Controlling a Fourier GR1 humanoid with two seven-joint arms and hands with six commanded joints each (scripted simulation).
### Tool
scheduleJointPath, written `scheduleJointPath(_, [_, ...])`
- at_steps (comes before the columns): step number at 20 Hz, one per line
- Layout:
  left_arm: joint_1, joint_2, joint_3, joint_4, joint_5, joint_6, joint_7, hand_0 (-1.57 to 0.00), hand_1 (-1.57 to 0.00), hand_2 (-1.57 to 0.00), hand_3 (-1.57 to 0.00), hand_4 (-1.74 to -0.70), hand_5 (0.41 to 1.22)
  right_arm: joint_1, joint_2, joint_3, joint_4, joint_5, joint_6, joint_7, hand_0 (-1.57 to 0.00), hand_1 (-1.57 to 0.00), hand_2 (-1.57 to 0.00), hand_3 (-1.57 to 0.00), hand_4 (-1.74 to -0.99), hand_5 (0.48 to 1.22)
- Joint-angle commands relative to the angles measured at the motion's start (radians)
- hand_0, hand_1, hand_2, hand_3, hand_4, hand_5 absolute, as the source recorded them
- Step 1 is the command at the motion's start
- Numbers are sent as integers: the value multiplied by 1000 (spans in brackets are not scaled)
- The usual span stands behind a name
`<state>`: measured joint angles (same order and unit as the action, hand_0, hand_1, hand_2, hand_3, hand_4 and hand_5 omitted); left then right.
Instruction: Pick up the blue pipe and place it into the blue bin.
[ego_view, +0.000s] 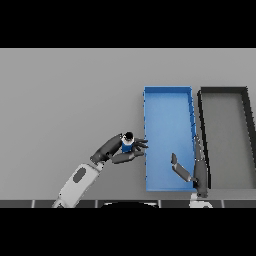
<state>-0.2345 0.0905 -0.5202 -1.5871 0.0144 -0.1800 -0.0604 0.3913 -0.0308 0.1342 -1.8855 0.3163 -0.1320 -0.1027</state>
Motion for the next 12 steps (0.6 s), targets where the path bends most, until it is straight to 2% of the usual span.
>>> scheduleJointPath(1, [7,-1,-3,-6,0,-8,-8,-1570,-1570,-1570,-1570,-1467,1220,24,13,14,-23,21,-14,4,1,1,-2,1,-1184,642])
scheduleJointPath(2, [8,-9,-4,0,2,-17,-6,-1570,-1570,-1571,-1571,-1467,1220,24,17,17,-51,21,-15,12,1,1,-20,1,-1187,642])
scheduleJointPath(4, [-1,-10,8,3,0,-29,-6,-1571,-1571,-1571,-1571,-1467,1221,24,22,26,-105,-119,77,-42,1,-12,-67,0,-1198,641])
scheduleJointPath(7, [9,-31,4,-16,-7,-34,6,-1571,-1571,-1571,-1571,-1467,1221,-28,-63,18,-200,-301,226,84,1,-29,-120,-1,-1215,607])
scheduleJointPath(8, [11,-24,10,-19,-5,-44,4,-1571,-1571,-1571,-1571,-1467,1221,-53,-90,16,-218,-345,261,145,1,-23,-118,-1,-1224,600])
scheduleJointPath(10, [11,-32,14,-15,-13,-47,15,-1571,-1571,-1571,-1571,-1467,1221,-144,-140,15,-225,-412,318,261,1,-14,-111,0,-1237,577])
scheduleJointPath(12, [11,-38,14,-17,-26,-49,19,-1571,-1571,-1571,-1571,-1467,1221,-217,-168,29,-228,-450,350,353,1,-9,-104,0,-1255,560])
